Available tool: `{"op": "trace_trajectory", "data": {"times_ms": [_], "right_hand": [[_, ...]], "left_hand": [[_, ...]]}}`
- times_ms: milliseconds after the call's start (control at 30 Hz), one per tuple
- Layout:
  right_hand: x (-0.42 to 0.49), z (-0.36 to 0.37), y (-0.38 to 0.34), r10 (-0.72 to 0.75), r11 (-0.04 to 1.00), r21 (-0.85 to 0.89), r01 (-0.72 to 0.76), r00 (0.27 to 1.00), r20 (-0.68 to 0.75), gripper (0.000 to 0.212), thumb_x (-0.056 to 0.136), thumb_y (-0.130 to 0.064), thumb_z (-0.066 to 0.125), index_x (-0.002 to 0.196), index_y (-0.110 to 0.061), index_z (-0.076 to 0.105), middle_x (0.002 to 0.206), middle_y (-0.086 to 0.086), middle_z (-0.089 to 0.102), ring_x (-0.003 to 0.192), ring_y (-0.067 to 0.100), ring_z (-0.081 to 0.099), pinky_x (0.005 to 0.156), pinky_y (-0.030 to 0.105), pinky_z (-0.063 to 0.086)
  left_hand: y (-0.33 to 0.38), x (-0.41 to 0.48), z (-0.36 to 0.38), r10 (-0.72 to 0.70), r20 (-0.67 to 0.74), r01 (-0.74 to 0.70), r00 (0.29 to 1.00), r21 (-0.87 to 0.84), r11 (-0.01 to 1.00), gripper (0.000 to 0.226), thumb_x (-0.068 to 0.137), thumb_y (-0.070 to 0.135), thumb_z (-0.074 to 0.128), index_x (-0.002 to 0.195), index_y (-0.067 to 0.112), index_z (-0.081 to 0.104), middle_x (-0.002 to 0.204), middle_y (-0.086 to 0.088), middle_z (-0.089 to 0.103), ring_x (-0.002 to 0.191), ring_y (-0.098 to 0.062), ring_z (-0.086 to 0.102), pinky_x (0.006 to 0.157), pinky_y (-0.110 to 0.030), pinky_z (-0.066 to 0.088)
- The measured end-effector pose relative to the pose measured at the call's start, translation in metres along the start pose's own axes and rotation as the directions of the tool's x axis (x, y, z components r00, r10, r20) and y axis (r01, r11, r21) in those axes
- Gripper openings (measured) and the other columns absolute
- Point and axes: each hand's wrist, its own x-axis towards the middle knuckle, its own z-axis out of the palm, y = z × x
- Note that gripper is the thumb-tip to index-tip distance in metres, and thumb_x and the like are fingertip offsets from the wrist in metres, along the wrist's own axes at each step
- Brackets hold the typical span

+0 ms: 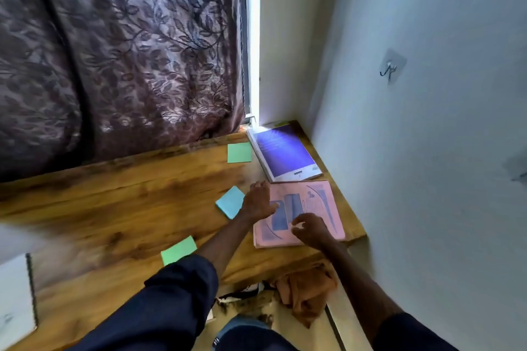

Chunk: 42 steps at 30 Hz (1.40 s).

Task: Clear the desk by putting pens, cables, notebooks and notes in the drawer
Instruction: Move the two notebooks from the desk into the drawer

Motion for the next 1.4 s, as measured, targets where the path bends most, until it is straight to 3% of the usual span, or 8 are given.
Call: {"op": "trace_trajectory", "data": {"times_ms": [200, 333, 567, 833, 1033, 1100, 1200, 1400], "right_hand": [[0.041, 0.008, 0.003, 0.018, 1.0, -0.014, -0.02, 0.995, -0.101, 0.026, 0.083, -0.016, 0.075, 0.107, -0.008, 0.067, 0.111, 0.01, 0.07, 0.104, 0.026, 0.065, 0.085, 0.029, 0.051], [0.045, 0.018, 0.004, 0.064, 0.998, 0.036, -0.057, 0.967, -0.246, 0.012, 0.081, -0.008, 0.072, 0.093, -0.005, 0.071, 0.094, 0.01, 0.07, 0.081, 0.023, 0.064, 0.064, 0.006, 0.035], [0.048, 0.021, 0.003, 0.123, 0.991, 0.092, -0.097, 0.933, -0.338, 0.003, 0.085, -0.012, 0.071, 0.088, -0.012, 0.073, 0.092, 0.0, 0.064, 0.078, 0.011, 0.055, 0.061, 0.01, 0.036], [0.082, -0.006, -0.008, 0.076, 0.982, 0.186, 0.042, 0.81, -0.582, 0.012, 0.088, -0.01, 0.064, 0.098, -0.015, 0.069, 0.097, 0.001, 0.068, 0.087, 0.013, 0.06, 0.077, 0.03, 0.053], [0.135, -0.039, -0.019, 0.239, 0.953, 0.295, -0.065, 0.759, -0.605, 0.025, 0.085, -0.006, 0.06, 0.11, -0.006, 0.067, 0.11, 0.013, 0.068, 0.104, 0.031, 0.062, 0.092, 0.038, 0.048], [0.155, -0.042, -0.02, 0.239, 0.961, 0.242, -0.134, 0.844, -0.48, 0.033, 0.085, -0.01, 0.065, 0.117, -0.002, 0.064, 0.12, 0.017, 0.067, 0.114, 0.035, 0.06, 0.098, 0.038, 0.045], [0.181, -0.041, -0.019, 0.228, 0.972, 0.119, -0.201, 0.928, -0.296, 0.046, 0.088, -0.021, 0.069, 0.127, 0.002, 0.057, 0.13, 0.021, 0.061, 0.126, 0.036, 0.053, 0.105, 0.037, 0.039], [0.212, -0.042, -0.023, 0.219, 0.973, -0.023, -0.231, 0.946, -0.237, 0.064, 0.082, -0.031, 0.076, 0.129, 0.002, 0.05, 0.135, 0.021, 0.053, 0.13, 0.036, 0.049, 0.104, 0.039, 0.039]], "left_hand": [[-0.014, 0.078, 0.021, -0.019, 0.131, -0.011, 0.991, 0.225, 0.974, 0.102, 0.065, 0.069, 0.078, 0.141, 0.012, 0.041, 0.14, -0.013, 0.049, 0.127, -0.03, 0.048, 0.105, -0.044, 0.043], [-0.025, 0.103, 0.023, 0.028, 0.23, -0.096, 0.973, 0.29, 0.952, 0.106, 0.058, 0.076, 0.078, 0.138, 0.015, 0.046, 0.138, -0.011, 0.054, 0.126, -0.032, 0.051, 0.102, -0.044, 0.041], [-0.039, 0.121, -0.001, 0.245, 0.627, -0.363, 0.739, 0.064, 0.93, 0.07, 0.091, 0.067, 0.052, 0.135, 0.013, 0.058, 0.138, -0.009, 0.061, 0.12, -0.028, 0.058, 0.103, -0.035, 0.045], [-0.079, 0.126, -0.062, 0.327, 0.479, -0.198, 0.815, -0.301, 0.933, 0.06, 0.089, 0.072, 0.05, 0.132, 0.032, 0.06, 0.103, 0.009, 0.069, 0.092, -0.007, 0.064, 0.088, -0.029, 0.051], [-0.141, 0.116, -0.092, 0.106, 0.366, 0.239, 0.925, -0.774, 0.586, 0.055, 0.079, 0.052, 0.077, 0.117, 0.014, 0.064, 0.099, -0.01, 0.076, 0.084, -0.026, 0.074, 0.07, -0.034, 0.063], [-0.152, 0.11, -0.09, 0.059, 0.368, 0.301, 0.928, -0.835, 0.461, 0.074, 0.069, 0.058, 0.083, 0.123, 0.012, 0.06, 0.109, -0.017, 0.074, 0.09, -0.034, 0.073, 0.073, -0.04, 0.063], [-0.151, 0.098, -0.08, -0.023, 0.358, 0.342, 0.933, -0.867, 0.364, 0.048, 0.086, 0.042, 0.073, 0.122, 0.013, 0.06, 0.112, -0.02, 0.073, 0.085, -0.03, 0.074, 0.066, -0.036, 0.062], [-0.146, 0.08, -0.058, -0.169, 0.327, 0.361, 0.93, -0.898, 0.253, 0.03, 0.09, 0.031, 0.071, 0.113, 0.013, 0.063, 0.11, -0.018, 0.073, 0.08, -0.023, 0.075, 0.062, -0.032, 0.061]]}}
